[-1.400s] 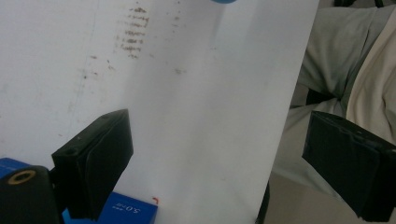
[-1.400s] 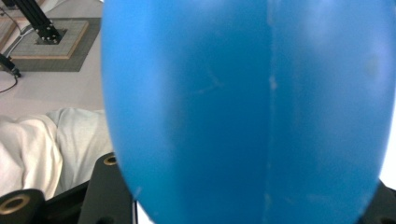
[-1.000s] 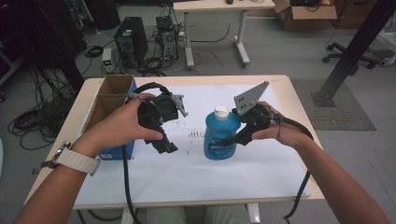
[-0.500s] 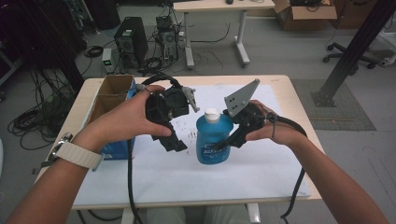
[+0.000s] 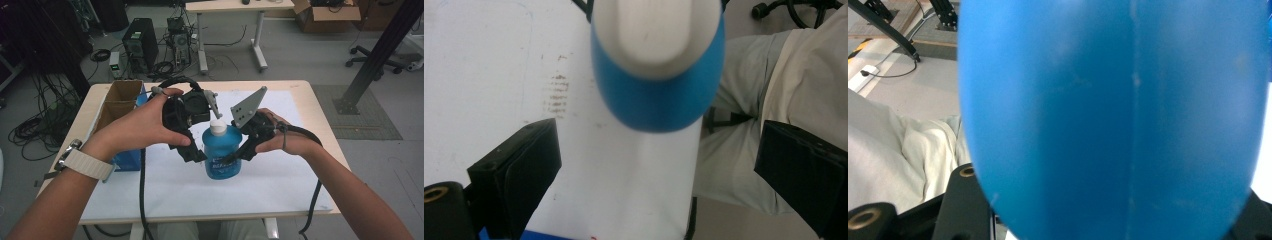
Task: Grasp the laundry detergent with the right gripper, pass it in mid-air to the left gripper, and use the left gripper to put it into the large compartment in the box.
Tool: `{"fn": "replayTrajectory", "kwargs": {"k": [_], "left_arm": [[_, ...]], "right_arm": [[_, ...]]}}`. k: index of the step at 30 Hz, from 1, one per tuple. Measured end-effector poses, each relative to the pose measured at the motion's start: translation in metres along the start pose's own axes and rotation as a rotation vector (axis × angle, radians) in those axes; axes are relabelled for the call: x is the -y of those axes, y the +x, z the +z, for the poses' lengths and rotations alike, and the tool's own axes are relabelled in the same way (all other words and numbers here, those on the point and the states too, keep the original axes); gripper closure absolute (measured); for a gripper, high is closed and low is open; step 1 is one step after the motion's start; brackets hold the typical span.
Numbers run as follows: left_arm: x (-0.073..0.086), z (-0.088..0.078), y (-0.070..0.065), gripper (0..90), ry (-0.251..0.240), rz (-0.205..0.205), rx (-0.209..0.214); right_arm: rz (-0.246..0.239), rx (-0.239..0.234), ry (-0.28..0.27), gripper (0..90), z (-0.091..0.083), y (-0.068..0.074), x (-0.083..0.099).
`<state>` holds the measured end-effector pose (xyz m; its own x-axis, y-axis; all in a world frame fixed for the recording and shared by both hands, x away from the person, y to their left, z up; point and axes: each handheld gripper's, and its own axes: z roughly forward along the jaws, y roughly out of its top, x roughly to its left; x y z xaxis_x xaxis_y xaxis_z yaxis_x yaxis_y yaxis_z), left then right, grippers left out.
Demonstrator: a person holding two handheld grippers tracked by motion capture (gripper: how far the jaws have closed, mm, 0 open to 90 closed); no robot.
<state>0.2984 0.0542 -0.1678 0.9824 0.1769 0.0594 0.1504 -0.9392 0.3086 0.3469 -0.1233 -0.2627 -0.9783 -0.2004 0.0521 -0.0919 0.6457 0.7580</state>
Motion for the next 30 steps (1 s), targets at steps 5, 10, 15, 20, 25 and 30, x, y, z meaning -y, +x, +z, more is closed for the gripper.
{"fn": "replayTrajectory", "kwargs": {"k": [5, 10, 15, 20, 25, 30], "left_arm": [[-0.003, 0.002, 0.0, 4.8, 0.013, 0.005, -0.004], [-0.005, 0.005, -0.001, 4.8, 0.006, -0.001, -0.002], [-0.007, 0.007, 0.0, 4.8, 0.008, -0.011, -0.004], [-0.007, 0.009, 0.001, 4.8, 0.002, -0.012, -0.006], [-0.009, 0.013, 0.002, 4.8, 0.012, -0.008, -0.004], [-0.01, 0.016, 0.003, 6.5, 0.017, -0.002, -0.001]], "right_arm": [[-0.001, -0.004, 0.012, 44.0, 0.005, -0.001, -0.004], [-0.007, -0.008, 0.017, 44.0, 0.009, -0.002, -0.009], [-0.007, -0.008, 0.025, 44.0, 0.013, -0.003, -0.012], [-0.004, -0.012, 0.029, 44.0, 0.015, -0.004, -0.014], [-0.005, -0.01, 0.031, 43.9, 0.015, -0.005, -0.016], [-0.005, -0.014, 0.034, 43.9, 0.017, -0.006, -0.017]]}}
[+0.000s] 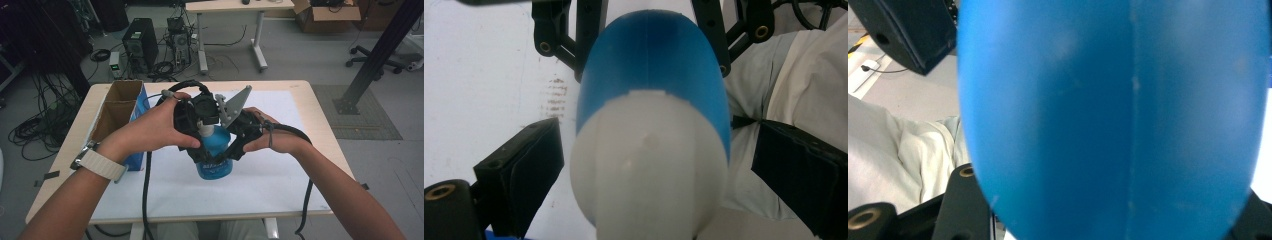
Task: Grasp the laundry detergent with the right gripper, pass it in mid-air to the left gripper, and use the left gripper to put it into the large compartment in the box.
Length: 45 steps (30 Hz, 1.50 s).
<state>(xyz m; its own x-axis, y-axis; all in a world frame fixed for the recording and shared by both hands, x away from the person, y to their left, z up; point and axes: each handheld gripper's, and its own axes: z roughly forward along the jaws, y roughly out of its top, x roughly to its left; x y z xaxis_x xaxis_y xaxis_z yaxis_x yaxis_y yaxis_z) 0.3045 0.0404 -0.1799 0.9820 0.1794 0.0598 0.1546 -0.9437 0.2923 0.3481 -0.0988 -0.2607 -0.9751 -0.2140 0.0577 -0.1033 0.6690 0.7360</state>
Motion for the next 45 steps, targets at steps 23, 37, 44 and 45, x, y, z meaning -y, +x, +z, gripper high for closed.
{"fn": "replayTrajectory", "kwargs": {"k": [23, 37, 44, 45], "left_arm": [[-0.0031, 0.0031, -0.0001, 20.4, 0.001, 0.02, 0.019], [-0.0009, 0.0036, 0.0003, 30.9, 0.003, 0.021, 0.026], [0.0006, 0.0041, 0.0006, 34.5, 0.003, 0.021, 0.021], [0.0007, 0.0041, 0.0008, 35.0, 0.002, 0.02, 0.02]], "right_arm": [[-0.006, -0.002, 0.019, 43.9, -0.0003, 0.0017, 0.0009], [-0.006, -0.008, 0.031, 43.9, 0.0015, 0.0023, 0.001], [-0.007, -0.012, 0.036, 43.9, 0.0035, 0.0028, 0.0008], [-0.007, -0.013, 0.037, 43.9, 0.0036, 0.0029, 0.0008]]}}
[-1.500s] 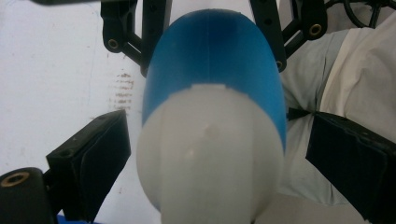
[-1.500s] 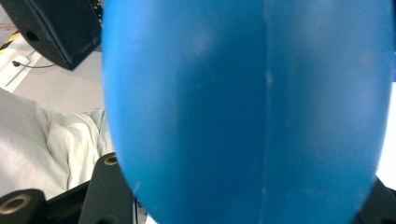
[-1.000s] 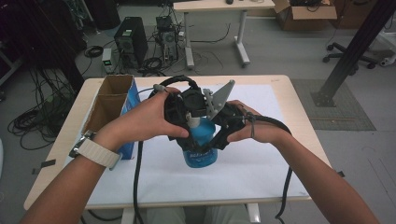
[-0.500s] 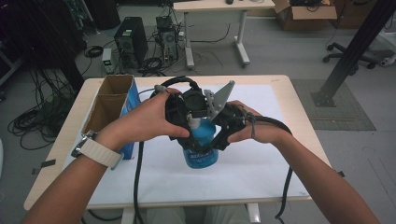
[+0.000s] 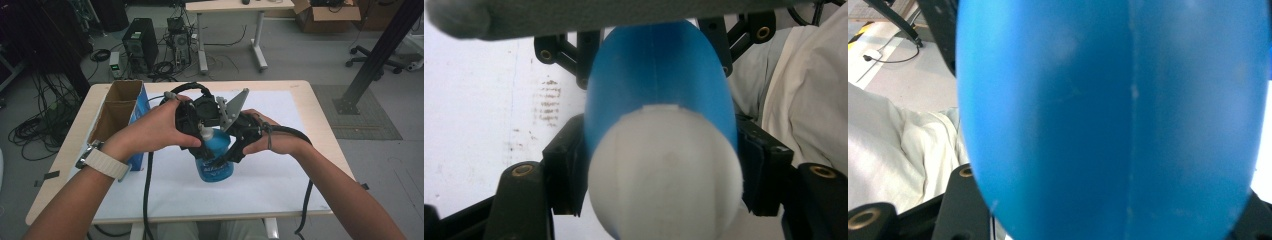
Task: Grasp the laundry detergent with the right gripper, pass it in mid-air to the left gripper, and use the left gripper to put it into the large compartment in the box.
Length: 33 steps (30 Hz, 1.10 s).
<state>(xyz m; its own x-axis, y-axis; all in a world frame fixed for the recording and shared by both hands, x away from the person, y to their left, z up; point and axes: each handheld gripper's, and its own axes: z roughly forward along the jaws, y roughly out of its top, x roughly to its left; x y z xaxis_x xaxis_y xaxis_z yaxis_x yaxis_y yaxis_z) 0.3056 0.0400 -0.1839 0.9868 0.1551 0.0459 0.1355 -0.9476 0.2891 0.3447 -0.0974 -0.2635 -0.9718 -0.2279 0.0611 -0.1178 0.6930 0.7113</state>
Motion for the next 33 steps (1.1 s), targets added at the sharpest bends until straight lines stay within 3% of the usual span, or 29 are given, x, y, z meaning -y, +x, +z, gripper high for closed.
{"fn": "replayTrajectory", "kwargs": {"k": [6, 14, 33], "left_arm": [[0.0, 0.0011, 0.0, 37.1, 0.003, 0.001, -0.012], [-0.002, 0.0031, -0.0011, 37.6, 0.042, 0.009, -0.026], [-0.004, -0.0018, -0.0023, 38.1, 0.039, 0.001, -0.039]], "right_arm": [[-0.003, 0.003, 0.004, 43.9, 0.0008, -0.0004, 0.0002], [0.001, 0.01, 0.023, 43.9, 0.0027, -0.0005, 0.0], [-0.015, 0.027, -0.009, 41.6, 0.0024, -0.0002, 0.0007]]}}
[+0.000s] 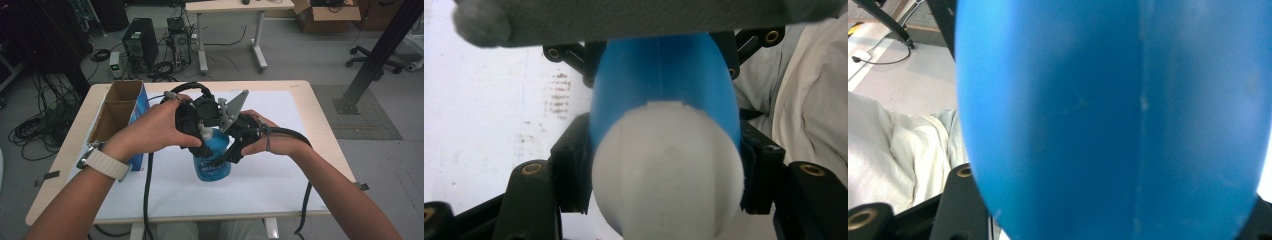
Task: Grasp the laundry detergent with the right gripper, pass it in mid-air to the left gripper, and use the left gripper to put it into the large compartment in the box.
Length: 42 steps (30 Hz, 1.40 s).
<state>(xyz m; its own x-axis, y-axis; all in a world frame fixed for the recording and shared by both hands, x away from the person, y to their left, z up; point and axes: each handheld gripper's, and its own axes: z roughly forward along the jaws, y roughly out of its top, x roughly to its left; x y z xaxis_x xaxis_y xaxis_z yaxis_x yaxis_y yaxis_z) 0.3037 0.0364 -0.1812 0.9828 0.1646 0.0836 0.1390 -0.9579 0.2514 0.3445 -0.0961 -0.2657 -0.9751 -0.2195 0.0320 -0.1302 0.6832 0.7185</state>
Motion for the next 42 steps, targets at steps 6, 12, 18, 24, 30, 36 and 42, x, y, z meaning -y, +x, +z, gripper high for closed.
{"fn": "replayTrajectory", "kwargs": {"k": [6, 12, 18, 24, 30, 36, 42], "left_arm": [[0.003, -0.005, 0.003, 38.1, 0.009, -0.025, -0.012], [0.009, -0.013, 0.006, 38.1, 0.019, -0.075, -0.034], [0.015, -0.027, 0.012, 38.1, 0.021, -0.144, -0.071], [0.02, -0.041, 0.02, 38.0, 0.038, -0.227, -0.118], [0.028, -0.057, 0.03, 38.0, 0.06, -0.365, -0.171], [0.038, -0.073, 0.04, 38.0, 0.074, -0.497, -0.21], [0.048, -0.092, 0.051, 38.1, 0.079, -0.64, -0.248]], "right_arm": [[0.08, -0.009, -0.03, 20.7, -0.005, 0.001, 0.011], [0.147, 0.054, -0.027, 12.9, -0.021, -0.001, 0.033], [0.185, 0.094, 0.015, 10.5, -0.035, 0.002, 0.048], [0.216, 0.11, 0.032, 10.0, -0.047, 0.007, 0.056], [0.225, 0.131, 0.057, 9.3, -0.057, 0.009, 0.066], [0.239, 0.162, 0.108, 9.7, -0.068, 0.015, 0.079], [0.222, 0.219, 0.132, 9.0, -0.077, 0.019, 0.09]]}}
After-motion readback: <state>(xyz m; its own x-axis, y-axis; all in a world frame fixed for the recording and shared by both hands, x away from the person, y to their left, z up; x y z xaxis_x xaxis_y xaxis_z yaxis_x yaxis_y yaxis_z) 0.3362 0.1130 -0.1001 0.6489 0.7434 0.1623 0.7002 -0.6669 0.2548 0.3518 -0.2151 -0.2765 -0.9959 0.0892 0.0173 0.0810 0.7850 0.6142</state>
